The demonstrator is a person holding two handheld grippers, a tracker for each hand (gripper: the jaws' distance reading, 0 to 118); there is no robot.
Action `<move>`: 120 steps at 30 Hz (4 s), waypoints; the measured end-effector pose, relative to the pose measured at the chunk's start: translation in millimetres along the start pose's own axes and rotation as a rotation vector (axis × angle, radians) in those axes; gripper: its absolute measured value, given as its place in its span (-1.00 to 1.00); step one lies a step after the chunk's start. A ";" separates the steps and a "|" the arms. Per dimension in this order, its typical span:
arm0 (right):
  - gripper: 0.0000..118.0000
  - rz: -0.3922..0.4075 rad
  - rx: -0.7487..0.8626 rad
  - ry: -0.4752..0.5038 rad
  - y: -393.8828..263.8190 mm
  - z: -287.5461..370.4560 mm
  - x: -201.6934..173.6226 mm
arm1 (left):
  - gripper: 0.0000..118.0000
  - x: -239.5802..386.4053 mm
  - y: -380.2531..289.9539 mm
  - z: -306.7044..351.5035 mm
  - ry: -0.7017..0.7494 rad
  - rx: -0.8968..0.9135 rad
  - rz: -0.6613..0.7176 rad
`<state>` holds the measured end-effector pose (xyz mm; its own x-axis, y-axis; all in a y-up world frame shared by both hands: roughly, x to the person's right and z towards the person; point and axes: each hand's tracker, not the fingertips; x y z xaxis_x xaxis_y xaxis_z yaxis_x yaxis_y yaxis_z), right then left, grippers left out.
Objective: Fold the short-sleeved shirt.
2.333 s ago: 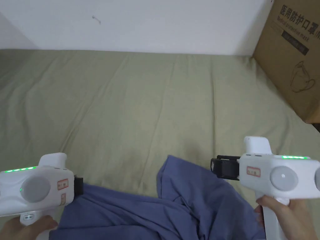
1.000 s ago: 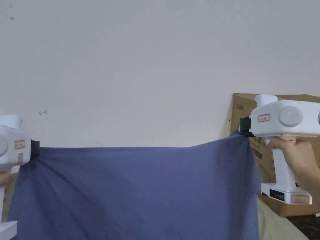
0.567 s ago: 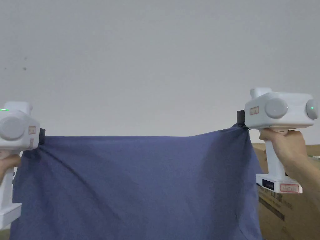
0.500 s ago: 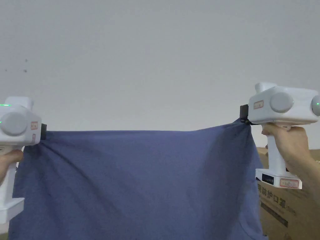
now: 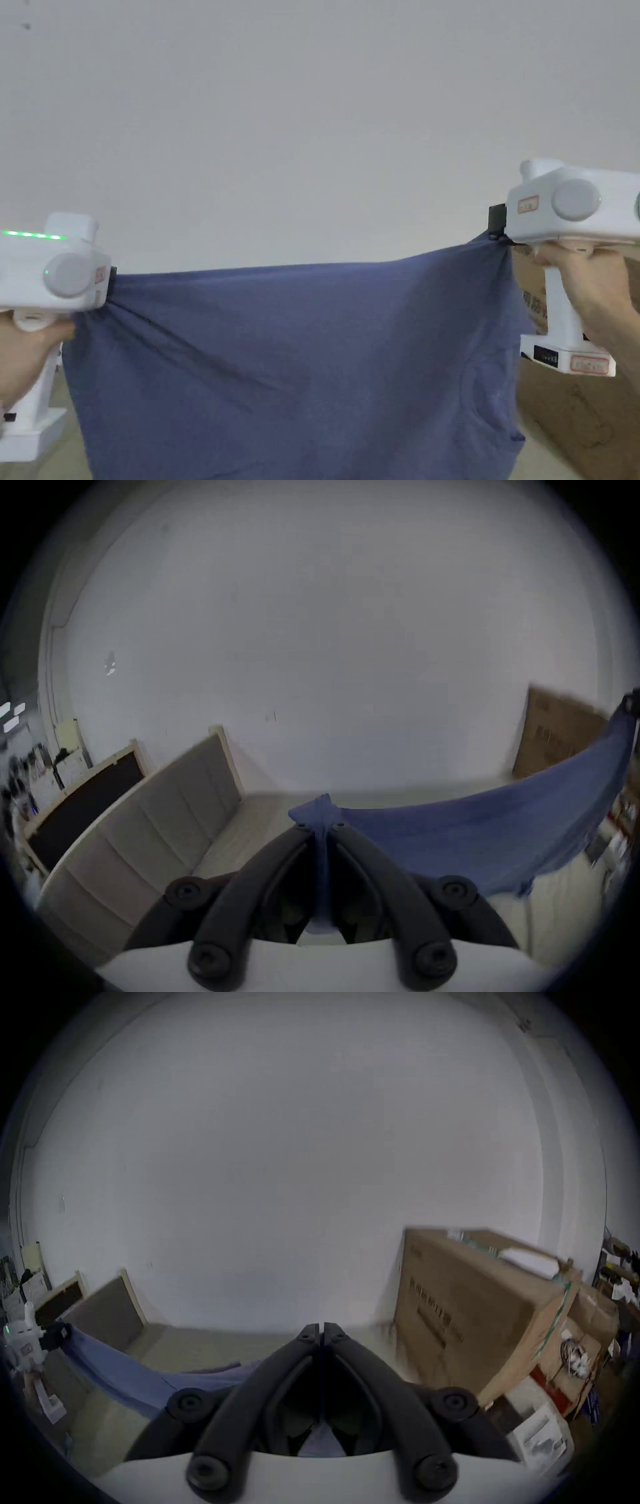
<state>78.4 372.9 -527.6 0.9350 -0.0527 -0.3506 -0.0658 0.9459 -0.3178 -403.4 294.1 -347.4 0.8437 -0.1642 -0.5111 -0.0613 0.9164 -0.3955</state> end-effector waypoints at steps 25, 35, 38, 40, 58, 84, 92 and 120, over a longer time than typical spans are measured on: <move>-1.00 -0.050 -0.650 -0.016 -386.3 28.3 70.4 | -0.97 14.6 -357.0 49.2 -0.123 -0.543 0.041; -1.00 -0.060 -0.723 -0.029 -478.6 238.3 64.0 | -0.97 -11.5 -446.4 231.5 -0.134 -0.554 -0.071; -1.00 -0.098 -0.746 -0.036 -502.8 281.2 65.3 | -0.97 -15.3 -460.6 262.4 -0.130 -0.557 -0.094; -1.00 -0.112 -0.753 -0.035 -513.5 298.6 66.7 | -0.97 -21.8 -466.6 275.0 -0.131 -0.554 -0.093; -0.51 -0.038 -0.576 0.053 -434.7 265.4 43.2 | -0.70 -35.0 -404.0 287.9 -0.222 -0.453 0.236; -1.00 -0.053 -0.650 0.174 -429.9 55.0 -0.8 | 1.00 -14.0 -341.1 -50.5 -0.178 -0.614 0.200; -1.00 -0.090 -0.693 0.175 -446.7 47.2 6.6 | 0.47 2.0 -363.1 -107.4 -0.163 -0.736 0.210; -0.99 0.091 -0.750 0.084 -400.1 -95.8 46.0 | -0.97 2.4 -319.6 -47.9 -0.211 -0.620 0.137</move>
<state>114.3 -38.7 -501.0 0.8869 -0.0374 -0.4605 -0.3886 0.4785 -0.7874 -407.3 -16.7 -258.8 0.8890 0.0710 -0.4524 -0.4169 0.5344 -0.7353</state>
